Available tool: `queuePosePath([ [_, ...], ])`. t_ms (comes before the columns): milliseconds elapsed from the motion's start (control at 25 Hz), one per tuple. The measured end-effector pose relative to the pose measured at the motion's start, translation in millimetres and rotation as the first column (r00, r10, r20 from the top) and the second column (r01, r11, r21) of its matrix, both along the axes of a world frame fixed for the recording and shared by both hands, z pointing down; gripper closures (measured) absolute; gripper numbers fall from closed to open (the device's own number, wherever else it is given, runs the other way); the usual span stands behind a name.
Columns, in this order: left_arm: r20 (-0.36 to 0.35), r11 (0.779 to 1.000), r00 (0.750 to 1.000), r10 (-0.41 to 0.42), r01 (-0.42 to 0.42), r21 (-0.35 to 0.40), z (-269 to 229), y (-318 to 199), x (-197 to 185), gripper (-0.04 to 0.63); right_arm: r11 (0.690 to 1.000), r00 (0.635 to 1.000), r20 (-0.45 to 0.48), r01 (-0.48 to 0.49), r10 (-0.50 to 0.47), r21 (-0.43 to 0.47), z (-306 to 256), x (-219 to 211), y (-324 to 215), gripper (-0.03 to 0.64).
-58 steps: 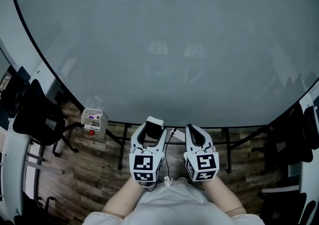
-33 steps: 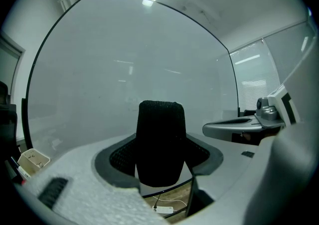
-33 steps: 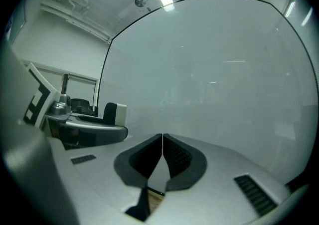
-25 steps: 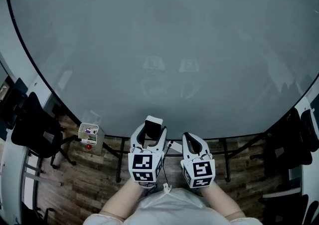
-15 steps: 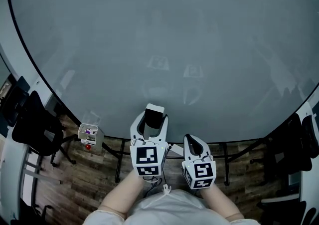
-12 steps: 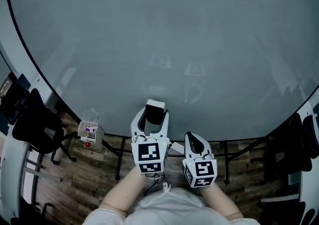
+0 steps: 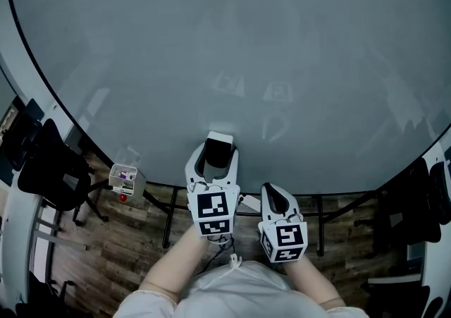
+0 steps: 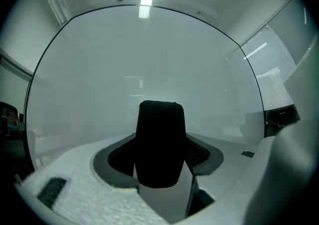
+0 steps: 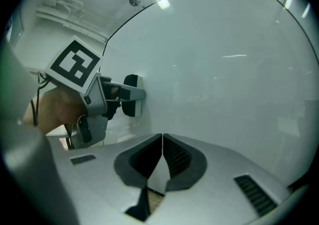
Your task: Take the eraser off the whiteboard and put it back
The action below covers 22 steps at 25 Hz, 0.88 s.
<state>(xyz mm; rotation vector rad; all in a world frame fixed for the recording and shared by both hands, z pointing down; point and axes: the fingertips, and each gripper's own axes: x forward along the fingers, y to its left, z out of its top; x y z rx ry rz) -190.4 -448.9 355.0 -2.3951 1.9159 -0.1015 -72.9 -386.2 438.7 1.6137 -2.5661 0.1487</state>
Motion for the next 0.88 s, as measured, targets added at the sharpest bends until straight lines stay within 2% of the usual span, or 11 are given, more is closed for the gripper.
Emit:
queuePosePath([
  [240, -0.065, 1.0, 0.998, 0.023, -0.023, 0.005, -3.7, 2.3, 6.0, 0.289, 1.0, 1.0, -0.003, 0.005, -0.005, -0.004, -0.1, -2.9, 3.7, 0.589],
  [360, -0.044, 0.999, 0.998, 0.043, -0.043, 0.013, -3.0, 6.3, 6.9, 0.281, 1.0, 1.0, -0.008, 0.01, -0.01, 0.007, -5.1, -4.6, 8.5, 0.589],
  [560, 0.031, 0.996, 0.996, 0.08, -0.081, 0.034, -6.5, 28.4, 6.2, 0.281, 0.999, 1.0, 0.011, 0.017, -0.018, 0.029, -17.2, -9.5, 18.0, 0.589],
  [760, 0.027, 0.993, 0.993, 0.119, -0.119, 0.008, 8.4, 56.2, -2.4, 0.282, 0.999, 0.999, 0.032, 0.023, -0.024, 0.049, -25.8, -19.2, 31.1, 0.589],
  [800, 0.024, 0.992, 0.992, 0.127, -0.127, 0.009, 11.0, 62.3, -4.5, 0.295, 0.998, 0.999, 0.036, 0.024, -0.026, 0.054, -27.6, -22.0, 33.8, 0.589],
  [880, 0.012, 0.992, 0.992, 0.127, -0.128, 0.015, 15.5, 74.4, -9.8, 0.432, 0.998, 0.999, 0.037, 0.026, -0.028, 0.063, -30.8, -26.9, 38.9, 0.589],
])
